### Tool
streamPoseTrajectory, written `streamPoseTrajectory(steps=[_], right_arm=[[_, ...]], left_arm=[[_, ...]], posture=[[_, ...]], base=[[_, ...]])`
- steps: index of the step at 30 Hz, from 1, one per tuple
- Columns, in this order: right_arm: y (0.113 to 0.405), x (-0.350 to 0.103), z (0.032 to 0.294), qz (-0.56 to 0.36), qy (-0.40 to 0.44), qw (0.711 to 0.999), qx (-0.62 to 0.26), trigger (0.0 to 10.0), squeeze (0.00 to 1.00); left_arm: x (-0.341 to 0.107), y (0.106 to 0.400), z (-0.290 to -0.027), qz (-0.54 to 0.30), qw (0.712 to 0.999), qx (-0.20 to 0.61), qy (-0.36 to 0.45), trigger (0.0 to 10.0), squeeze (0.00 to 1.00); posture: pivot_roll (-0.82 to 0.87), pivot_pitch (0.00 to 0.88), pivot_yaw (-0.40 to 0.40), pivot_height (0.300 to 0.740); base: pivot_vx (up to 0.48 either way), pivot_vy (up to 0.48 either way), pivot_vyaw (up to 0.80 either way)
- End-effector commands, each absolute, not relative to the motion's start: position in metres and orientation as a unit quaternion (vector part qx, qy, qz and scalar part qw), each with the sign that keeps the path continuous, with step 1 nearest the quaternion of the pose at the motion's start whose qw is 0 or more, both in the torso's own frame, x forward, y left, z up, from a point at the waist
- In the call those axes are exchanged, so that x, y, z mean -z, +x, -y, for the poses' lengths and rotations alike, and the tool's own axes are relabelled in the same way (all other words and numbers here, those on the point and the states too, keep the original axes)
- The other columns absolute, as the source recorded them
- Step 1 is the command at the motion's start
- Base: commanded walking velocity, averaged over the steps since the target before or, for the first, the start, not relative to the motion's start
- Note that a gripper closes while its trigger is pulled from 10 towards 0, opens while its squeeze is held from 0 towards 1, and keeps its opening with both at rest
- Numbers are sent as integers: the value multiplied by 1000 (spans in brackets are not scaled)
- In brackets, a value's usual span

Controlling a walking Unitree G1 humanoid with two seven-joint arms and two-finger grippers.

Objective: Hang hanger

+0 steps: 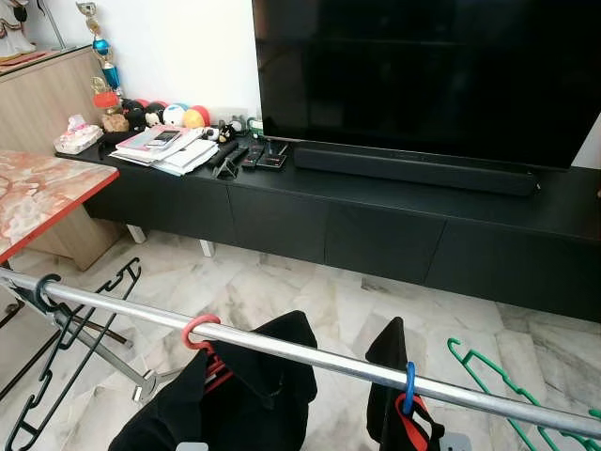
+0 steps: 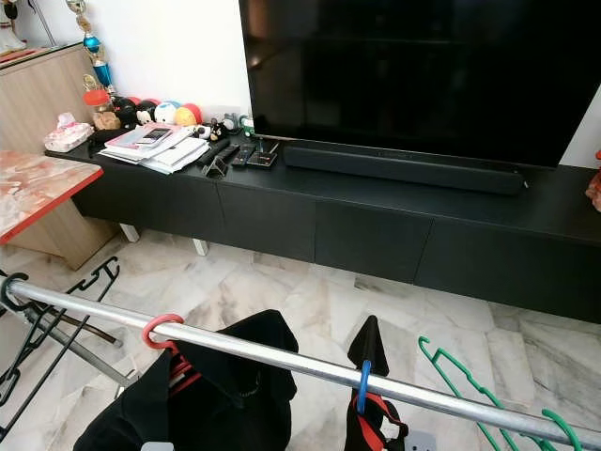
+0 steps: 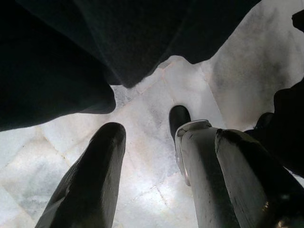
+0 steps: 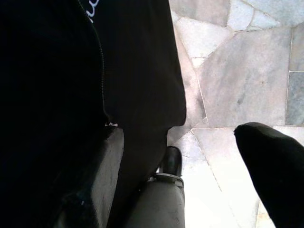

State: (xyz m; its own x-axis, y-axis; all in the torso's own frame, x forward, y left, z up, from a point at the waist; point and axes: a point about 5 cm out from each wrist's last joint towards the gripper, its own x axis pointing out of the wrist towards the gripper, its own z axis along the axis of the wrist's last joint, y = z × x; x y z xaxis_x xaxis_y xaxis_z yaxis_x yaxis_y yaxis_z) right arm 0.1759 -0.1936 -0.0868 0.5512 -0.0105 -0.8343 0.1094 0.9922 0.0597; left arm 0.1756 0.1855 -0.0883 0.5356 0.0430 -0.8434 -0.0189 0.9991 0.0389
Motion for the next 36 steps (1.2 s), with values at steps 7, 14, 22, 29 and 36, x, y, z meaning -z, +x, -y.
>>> streamPoseTrajectory(steps=[7, 14, 22, 29, 36], right_arm=[[172, 88, 194, -477, 56, 876, 36, 10000, 0], [172, 90, 182, -477, 40, 878, 17, 10000, 0], [181, 84, 192, -462, 44, 885, 22, 10000, 0], [180, 81, 213, -449, 68, 888, 74, 10000, 0], [171, 86, 204, -454, 76, 886, 58, 10000, 0]], left_arm=[[90, 172, -186, -492, 870, -20, 15, 10000, 0], [85, 183, -187, -474, 880, -9, 15, 10000, 0], [81, 190, -187, -467, 884, -6, 16, 10000, 0], [83, 188, -186, -471, 882, -10, 12, 10000, 0], [85, 183, -184, -477, 879, -11, 10, 10000, 0]], posture=[[104, 0, 15, 740], [81, 26, 12, 740], [62, 28, 36, 740], [61, 38, 37, 740], [71, 32, 33, 740]], base=[[0, 0, 0], [0, 0, 0], [0, 0, 0], [0, 0, 0], [0, 0, 0]])
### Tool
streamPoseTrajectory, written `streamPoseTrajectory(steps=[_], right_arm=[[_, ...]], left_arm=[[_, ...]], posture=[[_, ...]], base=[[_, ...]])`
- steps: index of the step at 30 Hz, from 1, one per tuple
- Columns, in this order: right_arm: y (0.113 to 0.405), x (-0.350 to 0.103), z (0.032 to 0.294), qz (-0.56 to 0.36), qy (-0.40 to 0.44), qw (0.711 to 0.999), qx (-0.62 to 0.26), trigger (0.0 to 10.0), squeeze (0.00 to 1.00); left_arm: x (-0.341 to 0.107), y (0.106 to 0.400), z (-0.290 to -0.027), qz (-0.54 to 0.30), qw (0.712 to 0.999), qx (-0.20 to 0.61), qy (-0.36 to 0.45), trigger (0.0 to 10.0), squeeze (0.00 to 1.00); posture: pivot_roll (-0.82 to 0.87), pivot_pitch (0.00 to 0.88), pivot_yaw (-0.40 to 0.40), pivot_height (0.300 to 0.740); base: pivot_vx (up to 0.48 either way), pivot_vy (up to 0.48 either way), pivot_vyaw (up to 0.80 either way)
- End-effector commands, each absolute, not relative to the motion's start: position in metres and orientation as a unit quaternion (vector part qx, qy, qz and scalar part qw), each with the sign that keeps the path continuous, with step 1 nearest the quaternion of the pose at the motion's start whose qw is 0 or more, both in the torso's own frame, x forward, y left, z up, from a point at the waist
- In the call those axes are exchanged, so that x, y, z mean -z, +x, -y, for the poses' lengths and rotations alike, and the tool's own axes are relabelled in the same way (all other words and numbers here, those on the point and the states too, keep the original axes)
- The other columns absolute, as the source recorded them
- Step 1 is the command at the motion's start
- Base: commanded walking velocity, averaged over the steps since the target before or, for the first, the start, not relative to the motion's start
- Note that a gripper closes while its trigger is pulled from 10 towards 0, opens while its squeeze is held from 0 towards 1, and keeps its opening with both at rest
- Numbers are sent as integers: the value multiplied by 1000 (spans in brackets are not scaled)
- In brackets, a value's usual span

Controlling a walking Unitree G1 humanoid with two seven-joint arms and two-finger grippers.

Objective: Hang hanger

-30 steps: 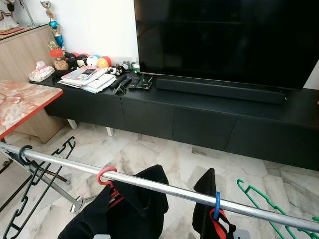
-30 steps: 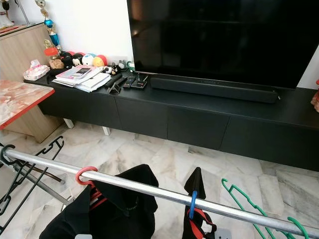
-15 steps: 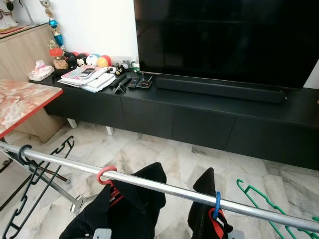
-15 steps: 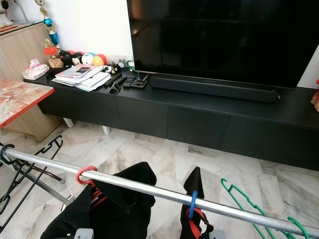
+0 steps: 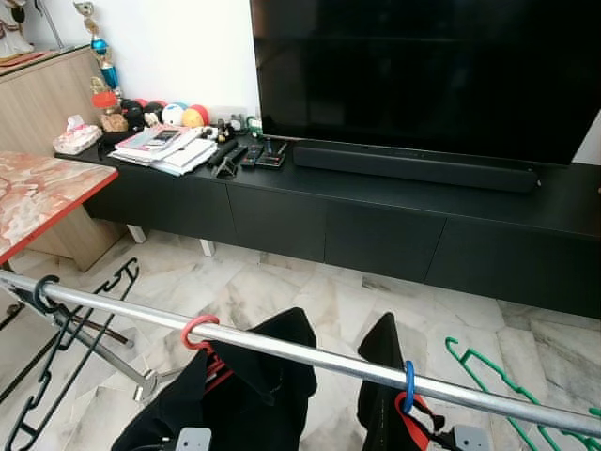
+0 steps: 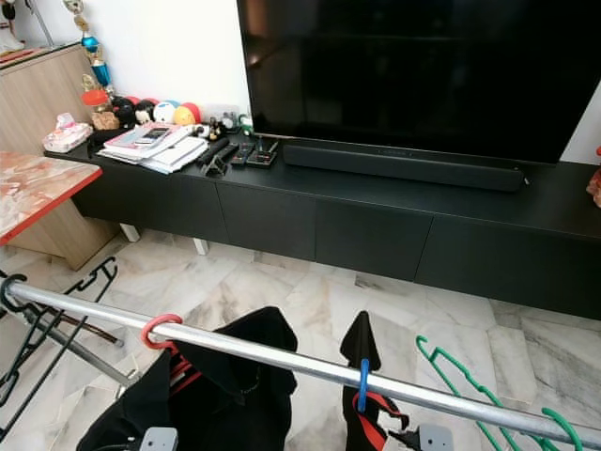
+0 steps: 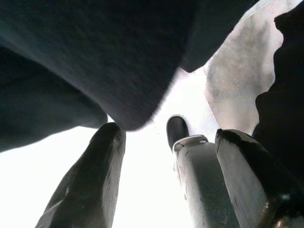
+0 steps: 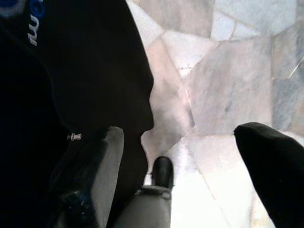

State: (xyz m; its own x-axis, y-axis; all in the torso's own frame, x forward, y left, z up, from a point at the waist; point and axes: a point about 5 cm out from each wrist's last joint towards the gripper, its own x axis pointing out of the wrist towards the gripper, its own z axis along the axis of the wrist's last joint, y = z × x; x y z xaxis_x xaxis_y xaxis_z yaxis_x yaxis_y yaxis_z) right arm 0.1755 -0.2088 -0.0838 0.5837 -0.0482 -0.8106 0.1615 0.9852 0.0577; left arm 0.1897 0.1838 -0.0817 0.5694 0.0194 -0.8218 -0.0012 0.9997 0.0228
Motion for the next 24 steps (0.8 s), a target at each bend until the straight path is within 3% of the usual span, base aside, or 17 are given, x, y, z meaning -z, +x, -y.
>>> streamPoseTrajectory(steps=[1, 17, 24], right_arm=[[171, 87, 203, -455, 74, 886, 54, 10000, 0], [161, 89, 215, -459, 68, 884, 65, 10000, 0], [149, 93, 217, -463, 91, 877, 88, 10000, 0]], left_arm=[[85, 183, -184, -477, 879, -11, 10, 10000, 0], [89, 178, -169, -483, 875, 18, 17, 10000, 0], [89, 178, -173, -483, 875, 22, 32, 10000, 0]], posture=[[71, 32, 32, 740], [33, 0, 61, 740], [49, 0, 51, 740]], base=[[0, 0, 0], [0, 0, 0], [0, 0, 0]])
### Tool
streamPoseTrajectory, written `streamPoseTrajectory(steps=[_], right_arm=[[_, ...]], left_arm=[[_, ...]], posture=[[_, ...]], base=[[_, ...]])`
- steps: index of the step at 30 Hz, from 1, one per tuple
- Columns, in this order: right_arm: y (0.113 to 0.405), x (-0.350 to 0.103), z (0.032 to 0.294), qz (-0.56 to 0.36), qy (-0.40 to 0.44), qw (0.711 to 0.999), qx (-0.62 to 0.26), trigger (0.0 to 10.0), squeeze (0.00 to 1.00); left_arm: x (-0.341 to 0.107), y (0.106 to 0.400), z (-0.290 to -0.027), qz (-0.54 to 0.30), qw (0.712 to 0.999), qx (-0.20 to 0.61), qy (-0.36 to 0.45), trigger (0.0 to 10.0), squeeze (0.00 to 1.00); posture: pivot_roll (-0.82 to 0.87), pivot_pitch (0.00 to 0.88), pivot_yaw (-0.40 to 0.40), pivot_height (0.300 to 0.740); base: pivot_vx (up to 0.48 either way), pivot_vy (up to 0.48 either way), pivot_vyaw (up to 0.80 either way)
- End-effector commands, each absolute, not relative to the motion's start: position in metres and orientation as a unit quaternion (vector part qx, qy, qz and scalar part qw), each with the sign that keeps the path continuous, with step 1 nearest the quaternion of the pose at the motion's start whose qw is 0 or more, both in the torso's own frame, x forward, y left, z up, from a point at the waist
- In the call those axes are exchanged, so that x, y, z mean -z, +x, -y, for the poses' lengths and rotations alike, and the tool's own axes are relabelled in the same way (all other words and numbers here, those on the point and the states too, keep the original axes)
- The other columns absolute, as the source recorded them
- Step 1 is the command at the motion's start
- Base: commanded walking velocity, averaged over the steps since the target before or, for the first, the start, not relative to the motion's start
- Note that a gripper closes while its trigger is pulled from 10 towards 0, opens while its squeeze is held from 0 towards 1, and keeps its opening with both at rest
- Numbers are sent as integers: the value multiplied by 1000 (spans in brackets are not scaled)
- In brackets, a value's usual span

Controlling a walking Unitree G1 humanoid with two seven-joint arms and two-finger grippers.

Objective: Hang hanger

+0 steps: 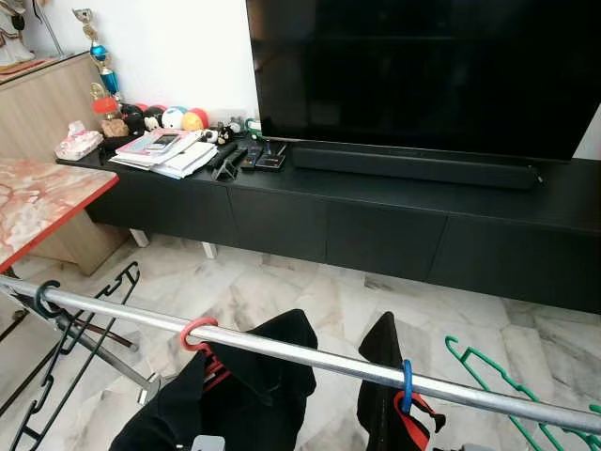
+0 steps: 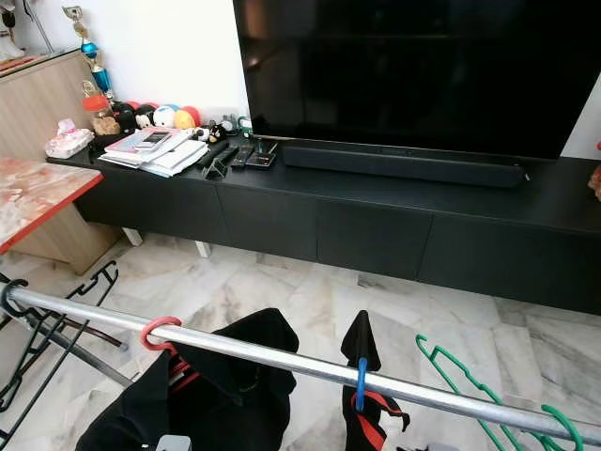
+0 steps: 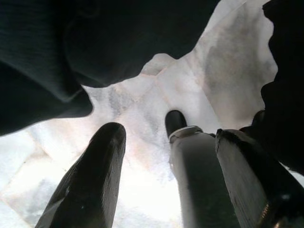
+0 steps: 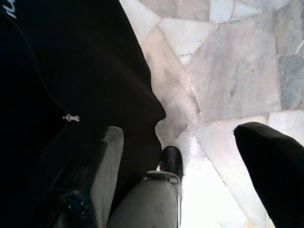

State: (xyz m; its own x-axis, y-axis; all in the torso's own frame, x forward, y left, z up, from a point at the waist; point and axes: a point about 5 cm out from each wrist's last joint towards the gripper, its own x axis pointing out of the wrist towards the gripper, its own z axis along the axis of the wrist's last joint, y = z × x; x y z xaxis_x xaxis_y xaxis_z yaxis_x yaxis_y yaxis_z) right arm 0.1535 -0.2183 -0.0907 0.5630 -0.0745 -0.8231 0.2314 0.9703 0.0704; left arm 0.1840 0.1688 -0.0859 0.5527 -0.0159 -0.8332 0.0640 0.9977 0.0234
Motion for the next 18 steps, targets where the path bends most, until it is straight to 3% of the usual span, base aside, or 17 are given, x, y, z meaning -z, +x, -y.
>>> streamPoseTrajectory(steps=[1, 6, 10, 18], right_arm=[[144, 94, 218, -470, 87, 874, 88, 10000, 0], [141, 95, 222, -477, 72, 872, 86, 10000, 0], [153, 94, 204, -466, 67, 880, 64, 10000, 0], [158, 92, 200, -463, 66, 882, 64, 10000, 0]], left_arm=[[88, 179, -176, -480, 877, 12, 28, 10000, 0], [87, 179, -180, -476, 879, -15, 6, 10000, 0], [89, 174, -183, -485, 874, -2, 19, 10000, 0], [96, 157, -190, -506, 862, -15, 12, 10000, 0]], posture=[[59, 0, 44, 740], [74, 0, 33, 740], [79, 0, 27, 740], [72, 0, 18, 740]], base=[[0, 0, 0], [0, 0, 0], [0, 0, 0], [0, 0, 0]])
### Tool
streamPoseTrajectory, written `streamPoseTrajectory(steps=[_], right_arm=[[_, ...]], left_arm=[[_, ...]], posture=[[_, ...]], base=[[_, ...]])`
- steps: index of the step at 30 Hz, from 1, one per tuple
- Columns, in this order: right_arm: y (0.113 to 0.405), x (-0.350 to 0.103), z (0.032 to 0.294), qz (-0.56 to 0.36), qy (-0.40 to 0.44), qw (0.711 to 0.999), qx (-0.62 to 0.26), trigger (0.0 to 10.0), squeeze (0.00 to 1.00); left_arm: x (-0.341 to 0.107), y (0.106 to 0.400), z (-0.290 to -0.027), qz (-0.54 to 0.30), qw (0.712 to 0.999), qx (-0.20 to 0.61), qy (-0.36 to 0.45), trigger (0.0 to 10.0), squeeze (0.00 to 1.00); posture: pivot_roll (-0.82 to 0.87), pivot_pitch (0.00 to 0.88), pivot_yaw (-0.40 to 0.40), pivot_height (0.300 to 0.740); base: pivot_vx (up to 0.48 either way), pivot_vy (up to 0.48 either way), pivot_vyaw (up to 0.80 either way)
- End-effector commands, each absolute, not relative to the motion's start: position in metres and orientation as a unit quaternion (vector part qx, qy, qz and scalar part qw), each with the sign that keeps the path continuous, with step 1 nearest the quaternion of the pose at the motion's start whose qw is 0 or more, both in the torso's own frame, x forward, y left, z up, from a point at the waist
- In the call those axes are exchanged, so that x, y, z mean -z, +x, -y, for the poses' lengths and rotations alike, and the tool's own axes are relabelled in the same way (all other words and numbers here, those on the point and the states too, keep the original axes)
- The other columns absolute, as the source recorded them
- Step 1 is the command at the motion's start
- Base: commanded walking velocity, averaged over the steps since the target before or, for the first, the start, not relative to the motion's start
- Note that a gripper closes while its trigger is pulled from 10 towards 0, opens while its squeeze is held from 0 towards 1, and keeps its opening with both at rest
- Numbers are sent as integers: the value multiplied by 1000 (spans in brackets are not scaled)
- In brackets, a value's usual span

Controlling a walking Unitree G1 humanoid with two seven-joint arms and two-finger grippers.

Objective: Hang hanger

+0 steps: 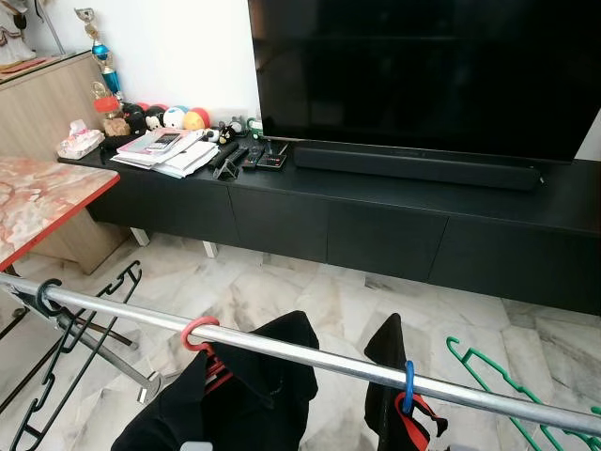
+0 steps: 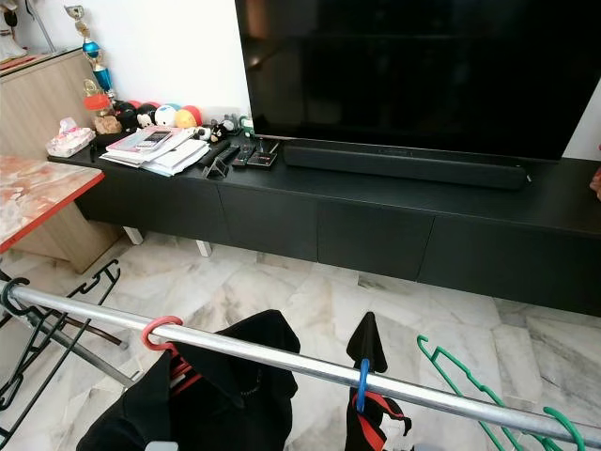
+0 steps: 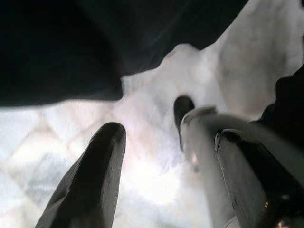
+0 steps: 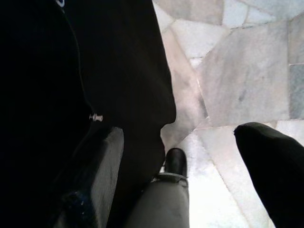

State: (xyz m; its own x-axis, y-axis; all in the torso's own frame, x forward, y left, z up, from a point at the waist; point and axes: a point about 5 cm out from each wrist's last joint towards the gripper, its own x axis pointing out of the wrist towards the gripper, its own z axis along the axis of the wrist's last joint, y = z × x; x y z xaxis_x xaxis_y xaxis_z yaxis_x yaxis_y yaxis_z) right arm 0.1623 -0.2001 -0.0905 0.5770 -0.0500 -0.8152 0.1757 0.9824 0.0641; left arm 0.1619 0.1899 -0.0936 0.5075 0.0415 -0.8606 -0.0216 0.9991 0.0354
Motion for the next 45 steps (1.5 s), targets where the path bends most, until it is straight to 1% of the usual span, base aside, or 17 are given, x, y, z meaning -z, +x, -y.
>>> streamPoseTrajectory(steps=[1, 5, 12, 19, 25, 33, 37, 45], right_arm=[[157, 93, 201, -466, 64, 880, 65, 10000, 0], [154, 94, 204, -469, 64, 878, 69, 10000, 0], [154, 93, 202, -466, 69, 879, 70, 10000, 0], [158, 92, 200, -461, 70, 882, 71, 10000, 0], [157, 93, 200, -462, 70, 881, 70, 10000, 0], [158, 92, 201, -461, 68, 882, 69, 10000, 0], [158, 91, 207, -462, 66, 881, 71, 10000, 0], [158, 91, 210, -463, 66, 881, 72, 10000, 0]], left_arm=[[96, 157, -192, -506, 863, -15, 13, 10000, 0], [94, 160, -195, -497, 868, -17, 10, 10000, 0], [93, 160, -201, -497, 867, -14, 15, 10000, 0], [96, 158, -187, -499, 866, 0, 16, 10000, 0], [96, 159, -182, -496, 868, 2, 14, 10000, 0], [95, 159, -182, -495, 869, 3, 14, 10000, 0], [95, 161, -182, -494, 869, 2, 14, 10000, 0], [94, 161, -183, -493, 870, 2, 13, 10000, 0]], posture=[[74, 0, 17, 740], [88, 0, 9, 740], [81, 0, 17, 740], [83, 0, 19, 740], [87, 1, 18, 740], [84, 11, 18, 740], [90, 15, 16, 740], [89, 18, 16, 740]], base=[[0, 0, 0], [0, 0, 0], [0, 0, 0], [0, 0, 0], [0, 0, 0], [0, 0, 0], [-247, 0, 0], [-268, 0, 0]])
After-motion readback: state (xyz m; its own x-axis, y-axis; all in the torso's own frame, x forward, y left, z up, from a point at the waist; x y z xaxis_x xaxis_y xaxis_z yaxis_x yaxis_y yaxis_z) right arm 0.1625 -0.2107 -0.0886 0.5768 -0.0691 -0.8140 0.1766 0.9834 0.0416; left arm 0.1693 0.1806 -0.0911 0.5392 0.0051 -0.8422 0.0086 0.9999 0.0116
